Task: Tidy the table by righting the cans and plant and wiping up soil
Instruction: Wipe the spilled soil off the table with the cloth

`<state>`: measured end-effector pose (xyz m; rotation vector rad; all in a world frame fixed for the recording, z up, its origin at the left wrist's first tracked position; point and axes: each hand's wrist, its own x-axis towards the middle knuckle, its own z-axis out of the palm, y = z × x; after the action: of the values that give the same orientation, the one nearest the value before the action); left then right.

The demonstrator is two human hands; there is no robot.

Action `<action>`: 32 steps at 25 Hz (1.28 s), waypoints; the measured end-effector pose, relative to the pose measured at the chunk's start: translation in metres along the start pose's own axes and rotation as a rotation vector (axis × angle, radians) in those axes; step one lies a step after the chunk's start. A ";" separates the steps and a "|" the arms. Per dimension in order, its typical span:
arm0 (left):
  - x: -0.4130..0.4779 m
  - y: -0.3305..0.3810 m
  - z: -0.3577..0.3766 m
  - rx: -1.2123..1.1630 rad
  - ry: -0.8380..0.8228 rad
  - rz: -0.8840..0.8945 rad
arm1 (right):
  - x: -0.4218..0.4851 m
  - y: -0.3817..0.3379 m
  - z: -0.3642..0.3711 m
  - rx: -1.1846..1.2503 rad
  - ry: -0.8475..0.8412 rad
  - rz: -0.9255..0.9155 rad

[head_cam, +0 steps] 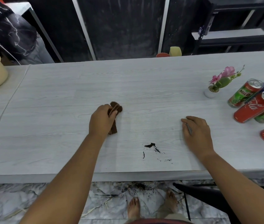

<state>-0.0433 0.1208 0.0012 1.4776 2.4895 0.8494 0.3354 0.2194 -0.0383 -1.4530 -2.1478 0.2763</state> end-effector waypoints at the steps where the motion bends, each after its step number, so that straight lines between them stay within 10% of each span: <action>1: 0.001 0.001 0.007 -0.008 -0.042 -0.014 | 0.000 0.000 0.000 -0.003 0.002 -0.005; 10: -0.064 0.078 0.052 -0.090 -0.479 0.453 | 0.000 -0.003 -0.004 0.042 -0.028 0.046; 15: -0.062 0.013 0.015 -0.127 -0.127 0.134 | 0.016 -0.043 -0.020 0.254 -0.128 -0.083; 21: -0.099 -0.058 0.004 0.165 0.078 0.200 | 0.036 -0.118 -0.001 0.109 -0.728 -0.521; 32: -0.094 -0.057 0.009 0.149 0.113 0.192 | -0.065 -0.101 -0.021 0.152 -0.541 -0.517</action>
<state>-0.0355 0.0243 -0.0521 1.7897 2.5723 0.8125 0.2839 0.1169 0.0046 -0.7443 -2.7626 0.6774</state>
